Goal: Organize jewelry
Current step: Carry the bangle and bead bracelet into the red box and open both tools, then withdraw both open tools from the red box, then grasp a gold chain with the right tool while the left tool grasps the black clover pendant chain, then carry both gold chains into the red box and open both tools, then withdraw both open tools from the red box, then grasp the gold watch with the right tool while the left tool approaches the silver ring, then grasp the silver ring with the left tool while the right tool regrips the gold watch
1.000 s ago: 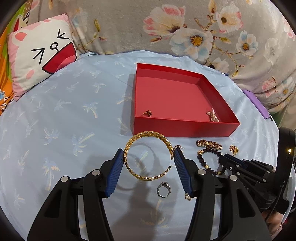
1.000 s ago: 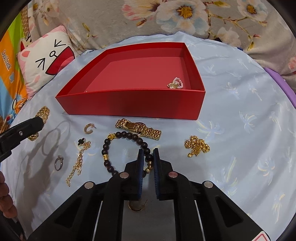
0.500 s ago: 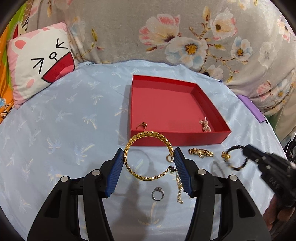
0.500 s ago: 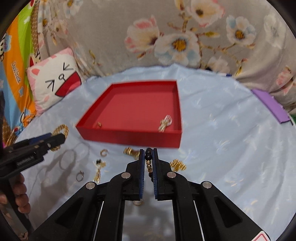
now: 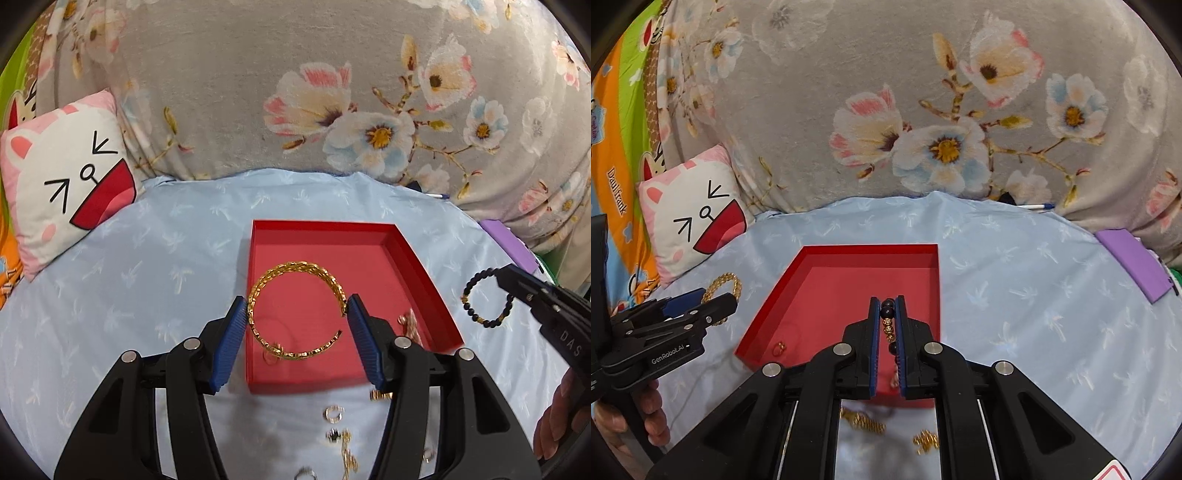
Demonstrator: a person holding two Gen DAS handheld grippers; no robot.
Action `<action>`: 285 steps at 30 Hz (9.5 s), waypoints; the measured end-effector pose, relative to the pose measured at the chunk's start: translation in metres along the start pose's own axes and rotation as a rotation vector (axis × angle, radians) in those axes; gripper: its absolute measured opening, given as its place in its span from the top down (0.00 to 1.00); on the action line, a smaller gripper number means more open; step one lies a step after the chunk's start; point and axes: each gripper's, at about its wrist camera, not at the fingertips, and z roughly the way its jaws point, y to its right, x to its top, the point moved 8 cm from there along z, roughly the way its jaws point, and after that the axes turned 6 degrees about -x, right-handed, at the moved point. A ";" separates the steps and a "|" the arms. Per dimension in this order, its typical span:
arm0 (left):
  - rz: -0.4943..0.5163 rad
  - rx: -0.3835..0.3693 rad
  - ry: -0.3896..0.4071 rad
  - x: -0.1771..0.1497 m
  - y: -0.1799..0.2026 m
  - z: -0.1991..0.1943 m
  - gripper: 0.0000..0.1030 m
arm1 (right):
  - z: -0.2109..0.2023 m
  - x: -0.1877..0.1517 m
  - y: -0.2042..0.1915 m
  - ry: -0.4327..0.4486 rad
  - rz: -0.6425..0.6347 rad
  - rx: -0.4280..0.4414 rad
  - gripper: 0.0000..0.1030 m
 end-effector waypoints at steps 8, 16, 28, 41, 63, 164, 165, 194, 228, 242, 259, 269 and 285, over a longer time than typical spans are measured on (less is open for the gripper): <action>-0.006 0.016 -0.043 0.019 -0.010 0.054 0.48 | 0.064 0.008 -0.012 -0.059 0.027 0.056 0.93; -0.022 0.036 -0.109 0.013 -0.021 0.099 0.48 | 0.114 -0.008 -0.023 -0.128 -0.006 0.041 0.93; -0.035 0.063 -0.114 0.007 -0.026 0.114 0.34 | 0.111 -0.009 -0.003 -0.079 -0.007 -0.038 0.67; -0.034 0.051 -0.068 -0.007 -0.022 0.050 0.33 | 0.024 -0.047 0.035 -0.045 0.051 -0.047 0.64; -0.039 -0.011 -0.170 -0.116 0.003 -0.002 0.32 | 0.022 -0.143 0.037 -0.231 0.033 -0.078 0.64; 0.050 -0.009 -0.014 0.078 0.002 0.101 0.85 | 0.125 -0.009 -0.053 -0.151 -0.026 0.124 0.93; 0.046 -0.008 -0.013 0.080 0.000 0.104 0.85 | 0.127 -0.010 -0.054 -0.153 -0.030 0.123 0.93; 0.076 0.074 0.011 0.027 -0.013 0.043 0.40 | 0.041 -0.063 -0.010 -0.098 -0.014 0.029 0.70; -0.023 -0.026 -0.196 -0.123 -0.018 0.009 0.37 | 0.066 -0.132 -0.038 -0.281 -0.138 0.103 0.50; -0.024 -0.040 -0.222 -0.135 -0.016 0.010 0.37 | 0.057 -0.145 -0.041 -0.301 -0.137 0.111 0.78; -0.008 -0.054 -0.220 -0.145 -0.011 -0.009 0.37 | 0.027 -0.135 -0.023 -0.240 -0.036 0.097 0.79; 0.011 -0.071 -0.257 -0.167 0.005 -0.014 0.38 | -0.013 -0.139 0.007 -0.201 0.038 0.048 1.00; 0.059 -0.047 -0.237 -0.169 0.014 -0.006 0.47 | -0.030 -0.176 0.036 -0.264 0.061 -0.026 0.63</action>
